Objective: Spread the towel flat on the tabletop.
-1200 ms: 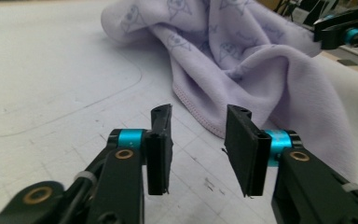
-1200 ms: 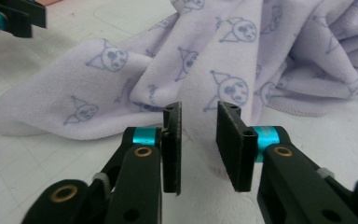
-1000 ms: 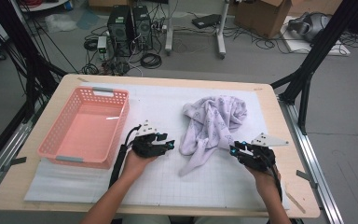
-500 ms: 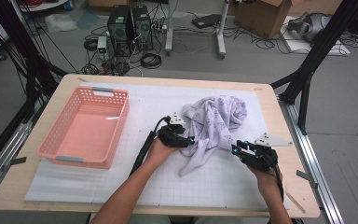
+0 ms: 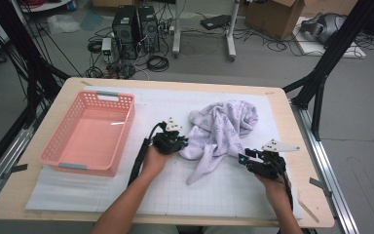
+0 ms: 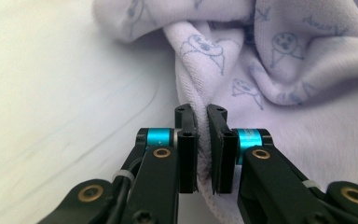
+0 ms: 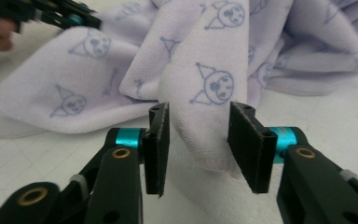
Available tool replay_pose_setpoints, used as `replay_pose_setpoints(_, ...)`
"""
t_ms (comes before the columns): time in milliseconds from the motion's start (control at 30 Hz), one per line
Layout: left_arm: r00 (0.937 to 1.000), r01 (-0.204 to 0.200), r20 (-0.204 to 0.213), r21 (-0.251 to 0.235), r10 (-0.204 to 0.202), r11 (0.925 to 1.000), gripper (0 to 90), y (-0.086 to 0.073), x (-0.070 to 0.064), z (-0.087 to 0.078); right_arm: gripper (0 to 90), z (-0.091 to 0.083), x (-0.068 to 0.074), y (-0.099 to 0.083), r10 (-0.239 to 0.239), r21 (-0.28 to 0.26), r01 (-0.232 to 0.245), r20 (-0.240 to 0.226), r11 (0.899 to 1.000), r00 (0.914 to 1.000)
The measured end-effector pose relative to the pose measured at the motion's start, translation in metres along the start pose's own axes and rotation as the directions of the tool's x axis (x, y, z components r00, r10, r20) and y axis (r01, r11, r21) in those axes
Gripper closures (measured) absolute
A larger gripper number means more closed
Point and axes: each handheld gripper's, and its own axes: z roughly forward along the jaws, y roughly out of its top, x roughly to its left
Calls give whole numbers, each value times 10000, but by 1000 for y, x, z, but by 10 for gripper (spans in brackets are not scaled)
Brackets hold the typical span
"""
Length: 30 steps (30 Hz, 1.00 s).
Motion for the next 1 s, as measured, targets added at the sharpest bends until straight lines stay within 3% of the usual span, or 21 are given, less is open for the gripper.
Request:
replay_pose_setpoints(133, 9988, 458, -167, -308, -463, 9985, 831, -14, 7, -23, 515, 14, 6, 5, -166, 174, 164, 102, 9997, 9998)
replay_pose_setpoints(200, 9986, 475, -216, -405, -484, 9981, 831, -21, 8, -32, 495, 22, 7, 8, -108, 341, 100, 235, 9994, 9997)
replay_pose_setpoints(367, 9988, 432, -205, -565, -444, 9975, 830, -34, 7, -52, 468, 45, 8, 14, -188, 973, 68, 1225, 9952, 9923)
replay_pose_setpoints(467, 9989, 423, -160, -693, -435, 9967, 830, -42, 5, -64, 549, 57, 1, 19, 10, 1153, -180, 1458, 9932, 9893)
replay_pose_setpoints(567, 9980, 588, -191, -831, -606, 9948, 830, -51, 7, -74, 769, 63, -9, 30, -153, 1428, -27, 1242, 9897, 9921)
replay_pose_setpoints(600, 9975, 641, -251, -863, -665, 9942, 830, -54, 8, -77, 790, 63, -11, 34, -167, 1396, -7, 1232, 9902, 9922)
replay_pose_setpoints(667, 9969, 697, -314, -873, -727, 9937, 830, -59, 10, -80, 797, 61, -18, 41, -265, 1170, 47, 1847, 9931, 9824)
replay_pose_setpoints(767, 9961, 844, -201, -864, -864, 9927, 830, -63, 12, -79, 787, 54, -28, 47, 115, 585, -289, 2778, 9979, 9606)
replay_pose_setpoints(867, 9965, 839, 122, -824, -832, 9931, 828, -62, 6, -74, 752, 50, -31, 48, 4, 494, -179, 3332, 9986, 9429)
replay_pose_setpoints(900, 9959, 866, 308, -730, -845, 9936, 822, -61, 5, -72, 709, 49, -31, 48, 81, 406, -232, 3391, 9989, 9407)
replay_pose_setpoints(1000, 9955, 877, 421, -719, -849, 9935, 700, -61, 2, -70, 571, 43, -29, 47, 519, 154, -593, 3032, 9981, 9515)
